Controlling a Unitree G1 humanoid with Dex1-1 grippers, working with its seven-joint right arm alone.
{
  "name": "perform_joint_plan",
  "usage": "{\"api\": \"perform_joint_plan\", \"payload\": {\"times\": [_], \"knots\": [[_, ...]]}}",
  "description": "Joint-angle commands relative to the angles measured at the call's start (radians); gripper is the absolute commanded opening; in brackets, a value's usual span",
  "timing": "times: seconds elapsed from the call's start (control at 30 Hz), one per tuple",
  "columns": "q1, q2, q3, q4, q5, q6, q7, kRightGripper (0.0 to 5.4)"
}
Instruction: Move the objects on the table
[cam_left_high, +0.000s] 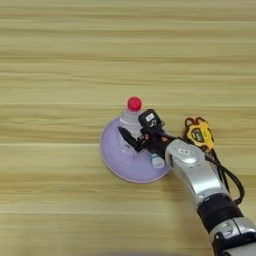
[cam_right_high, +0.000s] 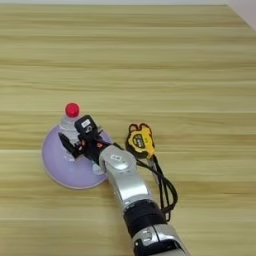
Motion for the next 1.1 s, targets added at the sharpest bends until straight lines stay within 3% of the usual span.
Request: {"api": "perform_joint_plan", "payload": {"times": [0.03, 0.43, 1.1], "knots": [[-0.078, 0.0, -0.019, -0.017, 0.01, -0.043, -0.023, 3.29], [-0.071, 0.004, -0.034, -0.032, 0.018, -0.084, -0.039, 3.15], [-0.073, -0.012, -0.109, -0.152, 0.052, -0.073, -0.091, 3.15]]}}
